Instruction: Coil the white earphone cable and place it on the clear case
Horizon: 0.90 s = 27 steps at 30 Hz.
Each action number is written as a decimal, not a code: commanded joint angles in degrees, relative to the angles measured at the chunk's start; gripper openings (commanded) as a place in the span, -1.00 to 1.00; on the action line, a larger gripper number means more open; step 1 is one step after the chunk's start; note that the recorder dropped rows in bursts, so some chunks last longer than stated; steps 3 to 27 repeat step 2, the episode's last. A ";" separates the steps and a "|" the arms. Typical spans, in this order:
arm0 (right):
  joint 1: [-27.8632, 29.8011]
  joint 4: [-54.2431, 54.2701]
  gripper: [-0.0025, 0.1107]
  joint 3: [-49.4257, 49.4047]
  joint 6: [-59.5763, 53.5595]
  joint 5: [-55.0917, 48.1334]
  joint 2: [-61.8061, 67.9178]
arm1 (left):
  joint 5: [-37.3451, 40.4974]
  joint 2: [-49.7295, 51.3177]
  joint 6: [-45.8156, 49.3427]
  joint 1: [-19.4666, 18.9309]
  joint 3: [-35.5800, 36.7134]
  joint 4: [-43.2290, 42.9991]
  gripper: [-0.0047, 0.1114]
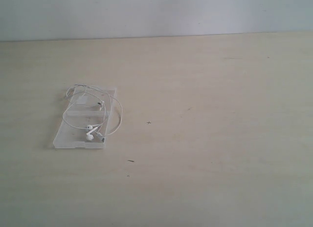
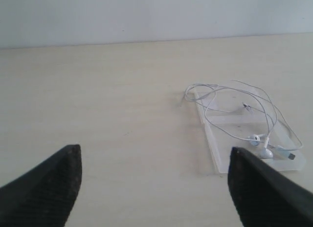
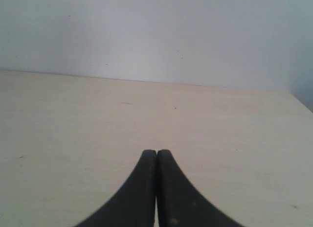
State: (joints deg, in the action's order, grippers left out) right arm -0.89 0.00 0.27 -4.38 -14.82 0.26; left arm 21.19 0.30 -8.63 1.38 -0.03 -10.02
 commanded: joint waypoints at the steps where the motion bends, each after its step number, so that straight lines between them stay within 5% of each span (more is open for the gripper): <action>1: 0.35 0.00 -0.96 -0.27 -0.05 -0.08 -0.26 | -0.04 -0.30 -0.30 -0.06 0.03 0.10 0.42; 27: 0.35 0.00 -0.96 -0.27 -0.05 -0.08 -0.26 | -0.04 -0.30 -0.30 -0.06 0.03 0.10 0.42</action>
